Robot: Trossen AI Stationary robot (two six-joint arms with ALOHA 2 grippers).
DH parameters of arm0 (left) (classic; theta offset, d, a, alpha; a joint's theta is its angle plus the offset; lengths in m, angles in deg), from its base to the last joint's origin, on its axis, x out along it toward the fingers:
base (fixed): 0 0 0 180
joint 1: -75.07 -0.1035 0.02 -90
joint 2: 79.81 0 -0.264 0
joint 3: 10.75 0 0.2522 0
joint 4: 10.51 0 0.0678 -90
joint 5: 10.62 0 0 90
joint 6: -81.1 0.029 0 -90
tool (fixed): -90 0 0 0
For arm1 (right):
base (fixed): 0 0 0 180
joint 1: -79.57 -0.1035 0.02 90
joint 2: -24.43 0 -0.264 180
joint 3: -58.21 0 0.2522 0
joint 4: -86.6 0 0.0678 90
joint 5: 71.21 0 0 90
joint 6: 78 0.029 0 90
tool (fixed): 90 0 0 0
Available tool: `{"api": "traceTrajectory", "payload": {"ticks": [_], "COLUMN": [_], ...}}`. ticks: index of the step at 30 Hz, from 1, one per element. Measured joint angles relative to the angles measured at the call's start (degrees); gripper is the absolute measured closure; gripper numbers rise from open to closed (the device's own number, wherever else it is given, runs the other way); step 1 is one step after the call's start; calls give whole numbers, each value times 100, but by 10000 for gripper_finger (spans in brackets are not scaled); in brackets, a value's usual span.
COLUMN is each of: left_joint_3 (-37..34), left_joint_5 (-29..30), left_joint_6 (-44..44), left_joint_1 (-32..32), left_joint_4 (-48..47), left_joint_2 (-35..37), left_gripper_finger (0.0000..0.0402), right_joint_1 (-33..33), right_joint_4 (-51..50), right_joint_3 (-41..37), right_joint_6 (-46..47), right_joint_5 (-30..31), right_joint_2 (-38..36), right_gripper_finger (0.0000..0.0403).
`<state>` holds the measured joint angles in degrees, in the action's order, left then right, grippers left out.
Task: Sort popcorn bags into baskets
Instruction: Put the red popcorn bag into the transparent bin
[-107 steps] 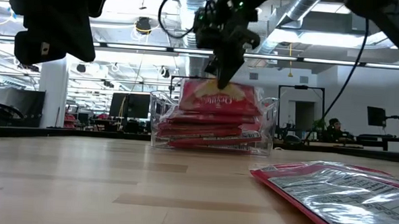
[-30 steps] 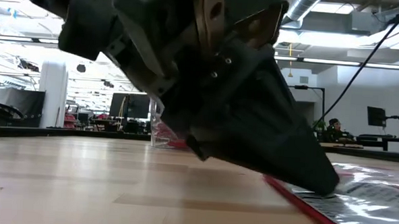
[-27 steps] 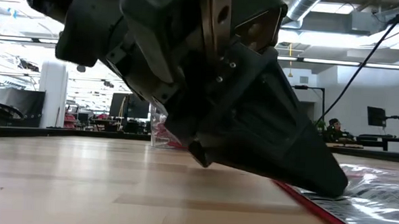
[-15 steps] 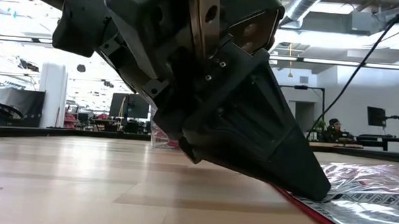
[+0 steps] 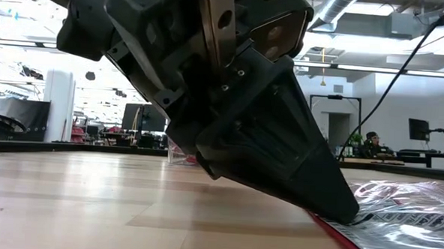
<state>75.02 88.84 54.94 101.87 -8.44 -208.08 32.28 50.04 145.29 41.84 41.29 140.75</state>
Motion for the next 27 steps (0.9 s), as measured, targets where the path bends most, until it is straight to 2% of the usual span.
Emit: {"api": "traceTrajectory", "payload": {"ticks": [4, 8, 11, 18, 22, 24, 27], "left_joint_3": [-7, -10, -12, -18, -20, -24, -29], "left_joint_5": [29, 41, 45, 112, 104, 0, -31], "left_joint_6": [2, 2, 2, -1, -65, -69, -75], "left_joint_1": [1, 2, 2, 2, -2, -5, -9], "left_joint_4": [-2, -20, -28, -56, -97, -236, -729], "left_joint_2": [1, 4, 4, 11, 45, 143, 452], "left_gripper_finger": [402, 402, 402, 402, 402, 402, 402], "right_joint_1": [142, 250, 283, 294, 313, 319, 363], "right_joint_4": [28, 35, -15, 56, 255, 370, 206], "right_joint_3": [0, -2, -7, -7, 0, -2, 85], "right_joint_6": [-274, -458, -459, -506, -779, -911, -1115], "right_joint_5": [-59, -119, -115, 82, 101, 119, 144], "right_joint_2": [8, 17, 23, 39, 47, 49, 30], "right_gripper_finger": [120, 152, 191, 313, 370, 388, 389]}}
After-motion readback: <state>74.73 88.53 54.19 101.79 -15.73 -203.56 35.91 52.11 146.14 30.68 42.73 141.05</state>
